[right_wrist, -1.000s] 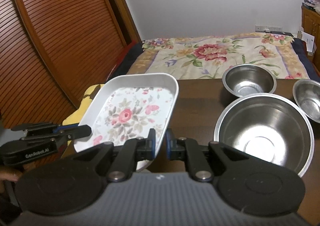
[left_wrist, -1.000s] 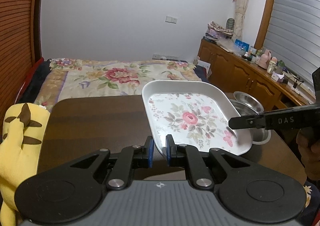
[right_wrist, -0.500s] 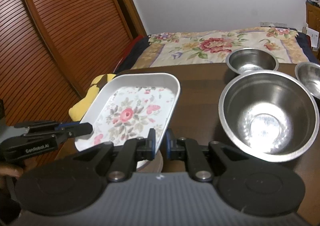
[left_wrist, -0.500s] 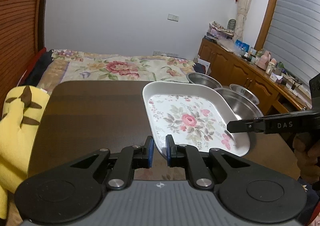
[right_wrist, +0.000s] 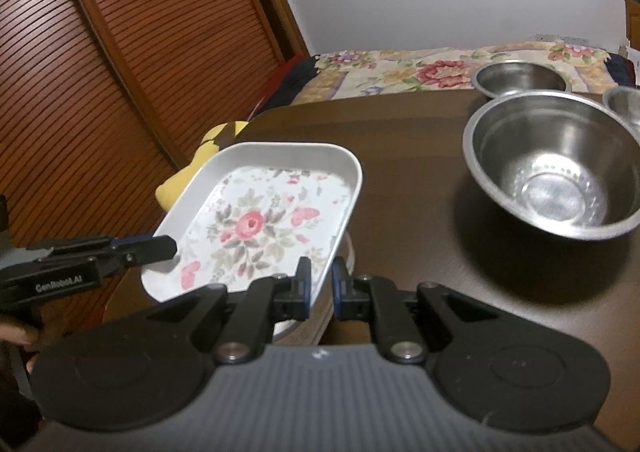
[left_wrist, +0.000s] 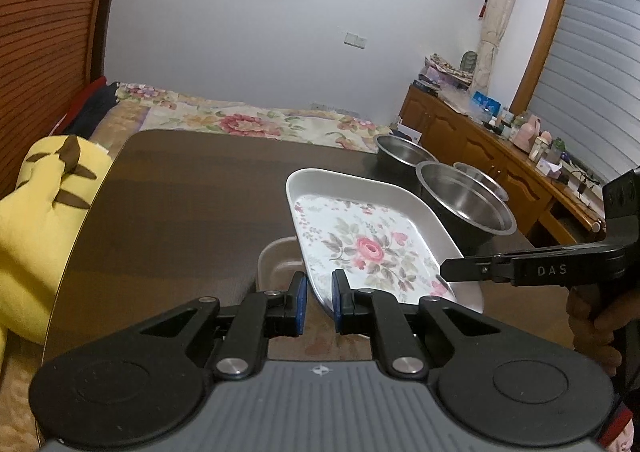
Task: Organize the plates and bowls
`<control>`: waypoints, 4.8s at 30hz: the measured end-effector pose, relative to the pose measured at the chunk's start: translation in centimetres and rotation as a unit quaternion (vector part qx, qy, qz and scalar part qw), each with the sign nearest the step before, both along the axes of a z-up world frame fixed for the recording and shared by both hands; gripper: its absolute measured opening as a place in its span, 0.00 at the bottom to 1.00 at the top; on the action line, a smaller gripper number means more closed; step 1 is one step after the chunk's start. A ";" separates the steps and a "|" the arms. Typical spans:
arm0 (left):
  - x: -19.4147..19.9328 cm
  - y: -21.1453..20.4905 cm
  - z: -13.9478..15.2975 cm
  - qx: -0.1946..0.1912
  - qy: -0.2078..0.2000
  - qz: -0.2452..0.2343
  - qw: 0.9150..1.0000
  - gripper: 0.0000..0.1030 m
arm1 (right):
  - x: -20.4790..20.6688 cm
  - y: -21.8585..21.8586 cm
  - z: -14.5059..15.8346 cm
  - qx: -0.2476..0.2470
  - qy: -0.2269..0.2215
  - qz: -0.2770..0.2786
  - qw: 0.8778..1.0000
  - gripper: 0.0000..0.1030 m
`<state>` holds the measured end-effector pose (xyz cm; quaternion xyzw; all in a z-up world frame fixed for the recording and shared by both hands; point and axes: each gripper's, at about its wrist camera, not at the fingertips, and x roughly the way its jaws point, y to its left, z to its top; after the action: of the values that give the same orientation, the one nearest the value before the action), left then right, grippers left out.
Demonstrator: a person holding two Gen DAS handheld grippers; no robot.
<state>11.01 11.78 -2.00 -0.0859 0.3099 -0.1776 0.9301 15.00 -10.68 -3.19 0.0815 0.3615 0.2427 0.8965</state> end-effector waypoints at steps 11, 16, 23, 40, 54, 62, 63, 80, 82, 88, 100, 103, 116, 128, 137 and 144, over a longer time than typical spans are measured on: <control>-1.5 -0.2 -1.4 0.018 -0.004 0.007 1.000 0.13 | -1.8 0.3 -0.4 0.000 -0.020 0.000 1.000 0.13; -2.0 -0.3 -1.9 0.029 -0.008 0.016 0.999 0.13 | -2.6 0.2 -0.9 0.007 -0.029 -0.007 1.000 0.13; -2.1 -0.3 -2.6 0.038 -0.006 0.022 0.999 0.13 | -2.9 0.7 -1.4 -0.002 -0.046 -0.018 0.999 0.13; -1.8 -0.5 -3.3 0.061 -0.013 0.040 0.997 0.14 | -3.3 1.2 -2.1 -0.022 -0.073 -0.024 0.997 0.16; 0.8 -2.8 1.6 0.069 -0.075 0.027 0.994 0.47 | -2.4 -3.7 2.4 -0.037 -0.125 -0.065 0.989 0.23; 4.5 -7.7 3.4 0.073 -0.094 -0.005 0.993 0.54 | 0.2 -10.3 3.8 -0.059 -0.140 -0.151 0.977 0.47; 4.8 -8.4 3.4 0.073 -0.094 -0.011 0.993 0.54 | 0.5 -11.0 3.7 -0.059 -0.138 -0.159 0.976 0.47; 11.0 -18.1 2.0 0.055 -0.055 -0.061 0.995 0.54 | 4.1 -15.9 1.4 -0.034 -0.072 -0.217 0.973 0.46; 11.3 -18.9 1.7 0.065 -0.053 -0.065 0.994 0.54 | 4.3 -15.9 1.1 -0.031 -0.067 -0.219 0.973 0.46; 12.4 -19.9 0.4 0.071 -0.031 -0.064 0.995 0.54 | 4.7 -15.9 0.4 -0.032 -0.054 -0.222 0.973 0.46; 13.7 -20.4 -1.4 0.075 -0.005 -0.057 0.995 0.29 | 6.0 -16.1 -0.4 -0.028 -0.034 -0.226 0.973 0.26; 13.8 -20.2 -1.4 0.061 0.003 -0.062 0.996 0.24 | 5.6 -16.3 -0.7 -0.011 -0.032 -0.217 0.976 0.20; 13.8 -19.9 -1.1 0.059 0.015 -0.068 0.996 0.22 | 4.8 -16.7 -0.7 0.015 -0.029 -0.211 0.977 0.20; 10.7 -19.0 0.1 0.065 0.000 -0.084 0.994 0.22 | 2.2 -16.4 0.2 0.016 -0.049 -0.185 0.981 0.20; 8.2 -18.2 0.3 0.064 -0.010 -0.099 0.993 0.22 | 0.1 -16.6 0.3 0.032 -0.051 -0.166 0.984 0.20; 7.6 -17.9 0.0 0.068 -0.008 -0.107 0.992 0.22 | -1.1 -16.7 -0.1 0.039 -0.053 -0.153 0.986 0.21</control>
<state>18.64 -6.15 -2.03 0.0125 0.3208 -0.2559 0.9118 13.86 -27.38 -3.25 0.1578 0.2875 0.1205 0.9370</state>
